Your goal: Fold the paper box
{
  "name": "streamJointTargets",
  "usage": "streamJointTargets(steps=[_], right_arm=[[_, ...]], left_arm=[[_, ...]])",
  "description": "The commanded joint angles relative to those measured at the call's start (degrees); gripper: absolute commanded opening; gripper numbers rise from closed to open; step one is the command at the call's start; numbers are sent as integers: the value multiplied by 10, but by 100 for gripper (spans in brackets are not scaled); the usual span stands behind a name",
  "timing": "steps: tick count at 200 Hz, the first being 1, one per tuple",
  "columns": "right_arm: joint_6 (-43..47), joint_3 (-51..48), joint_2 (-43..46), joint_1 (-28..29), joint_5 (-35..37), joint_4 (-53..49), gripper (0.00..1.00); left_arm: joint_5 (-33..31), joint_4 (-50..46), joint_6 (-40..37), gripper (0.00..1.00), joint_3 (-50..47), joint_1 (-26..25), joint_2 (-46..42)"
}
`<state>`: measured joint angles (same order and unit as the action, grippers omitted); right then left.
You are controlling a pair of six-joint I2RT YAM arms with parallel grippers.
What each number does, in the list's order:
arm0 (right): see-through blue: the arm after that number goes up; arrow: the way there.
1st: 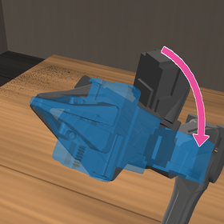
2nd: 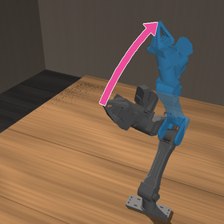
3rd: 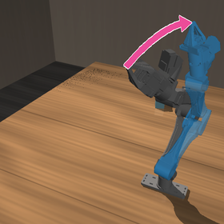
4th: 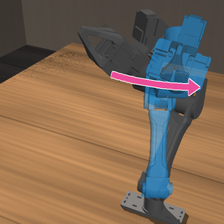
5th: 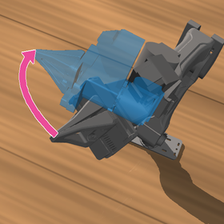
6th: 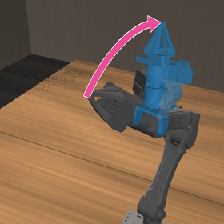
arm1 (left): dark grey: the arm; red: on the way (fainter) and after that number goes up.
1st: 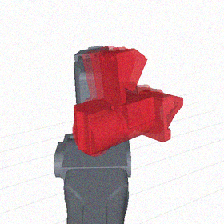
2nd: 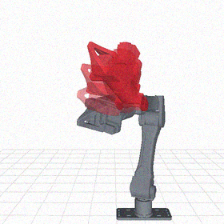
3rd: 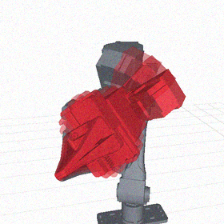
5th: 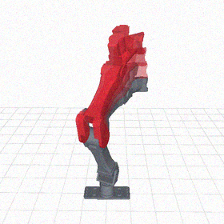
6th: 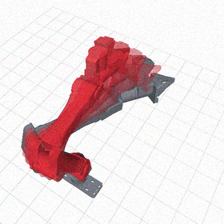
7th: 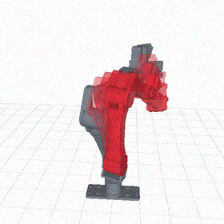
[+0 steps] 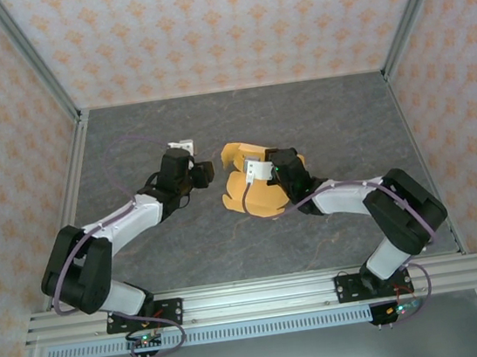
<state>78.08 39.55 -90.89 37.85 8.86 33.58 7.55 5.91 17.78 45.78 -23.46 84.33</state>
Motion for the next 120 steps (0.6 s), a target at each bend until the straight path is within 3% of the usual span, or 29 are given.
streamJointTargets(steps=[1,91,120], right_arm=[[-4,-11,-5,3,5,14,0],[16,-15,-9,3,4,30,0],[20,-4,-8,3,3,24,0]], left_arm=[[34,32,-30,50,22,7,15],[138,67,-114,52,56,40,83],[179,65,-129,59,78,58,101]])
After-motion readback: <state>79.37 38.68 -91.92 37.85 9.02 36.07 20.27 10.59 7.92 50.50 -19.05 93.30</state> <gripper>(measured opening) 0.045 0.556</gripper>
